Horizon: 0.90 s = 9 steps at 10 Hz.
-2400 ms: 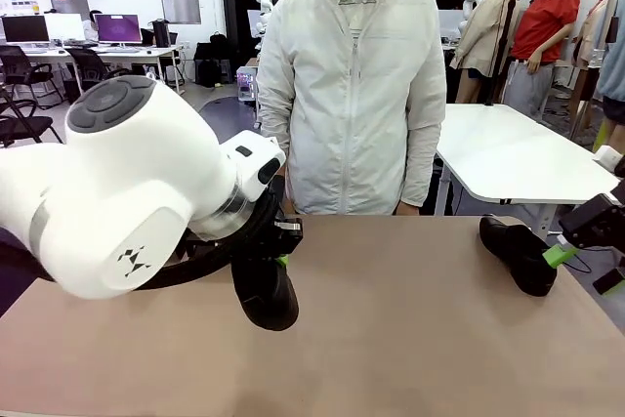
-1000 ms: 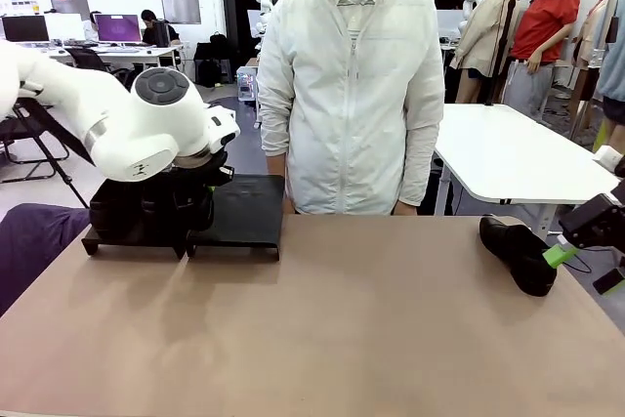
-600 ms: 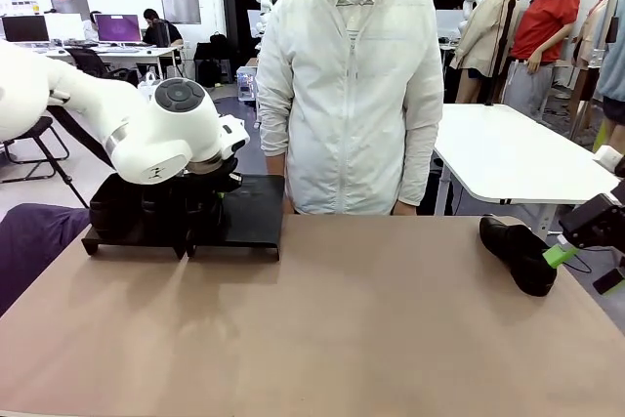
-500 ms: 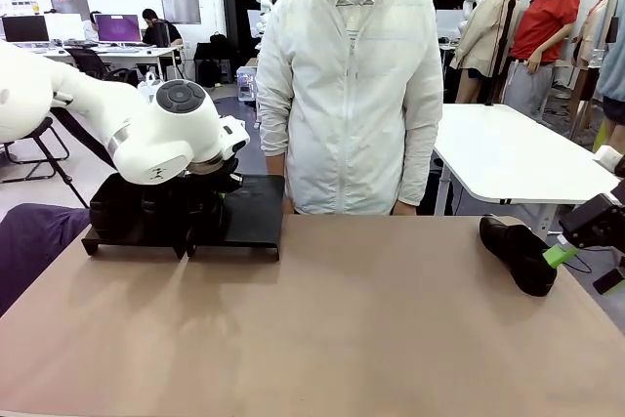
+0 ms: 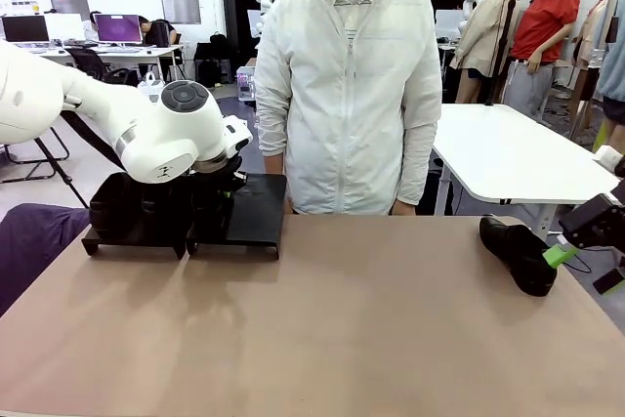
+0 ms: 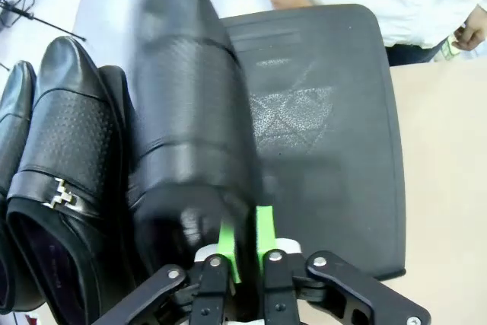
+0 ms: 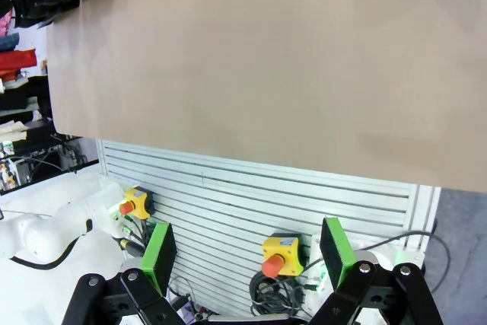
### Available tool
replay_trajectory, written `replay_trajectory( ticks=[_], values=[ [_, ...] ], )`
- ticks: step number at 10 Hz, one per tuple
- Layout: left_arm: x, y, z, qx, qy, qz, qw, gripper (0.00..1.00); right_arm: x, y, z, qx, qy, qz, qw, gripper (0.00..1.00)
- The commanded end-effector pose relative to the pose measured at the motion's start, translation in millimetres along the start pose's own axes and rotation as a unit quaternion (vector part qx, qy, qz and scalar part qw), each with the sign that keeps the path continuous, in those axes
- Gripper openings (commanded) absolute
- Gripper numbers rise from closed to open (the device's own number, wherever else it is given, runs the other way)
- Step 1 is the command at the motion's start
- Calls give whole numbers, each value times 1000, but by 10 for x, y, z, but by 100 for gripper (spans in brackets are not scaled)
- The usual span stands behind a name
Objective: Organize the shoes by placing them on the stand.
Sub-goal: Place the Shoe from the middle of the table onto the Shoes Stand.
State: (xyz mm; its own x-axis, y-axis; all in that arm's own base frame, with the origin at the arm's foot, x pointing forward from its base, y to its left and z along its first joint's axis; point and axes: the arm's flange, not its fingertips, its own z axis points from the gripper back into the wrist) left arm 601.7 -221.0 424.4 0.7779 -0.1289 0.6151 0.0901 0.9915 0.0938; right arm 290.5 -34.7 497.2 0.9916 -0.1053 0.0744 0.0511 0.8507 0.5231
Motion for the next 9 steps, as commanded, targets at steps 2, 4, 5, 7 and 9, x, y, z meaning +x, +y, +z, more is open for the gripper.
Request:
replay_trajectory(
  ticks=[2, 4, 5, 7, 9],
  values=[
    [120, -3, 47, 4, 2, -4, 1000, 100, 0, 7, 23, 11, 0, 2, 1000, 100],
    [127, -14, 160, 9, 2, -8, 1000, 100, 0, 7, 23, 11, 0, 2, 1000, 100],
    [124, -14, 251, -1, 7, -8, 1000, 100, 0, 7, 23, 11, 0, 2, 1000, 100],
    [106, -2, 522, 3, 25, -16, 1000, 100, 0, 7, 23, 11, 0, 2, 1000, 100],
    [117, 58, 811, -21, 80, -27, 996, 100, 0, 7, 23, 11, 0, 2, 1000, 100]
  ],
)
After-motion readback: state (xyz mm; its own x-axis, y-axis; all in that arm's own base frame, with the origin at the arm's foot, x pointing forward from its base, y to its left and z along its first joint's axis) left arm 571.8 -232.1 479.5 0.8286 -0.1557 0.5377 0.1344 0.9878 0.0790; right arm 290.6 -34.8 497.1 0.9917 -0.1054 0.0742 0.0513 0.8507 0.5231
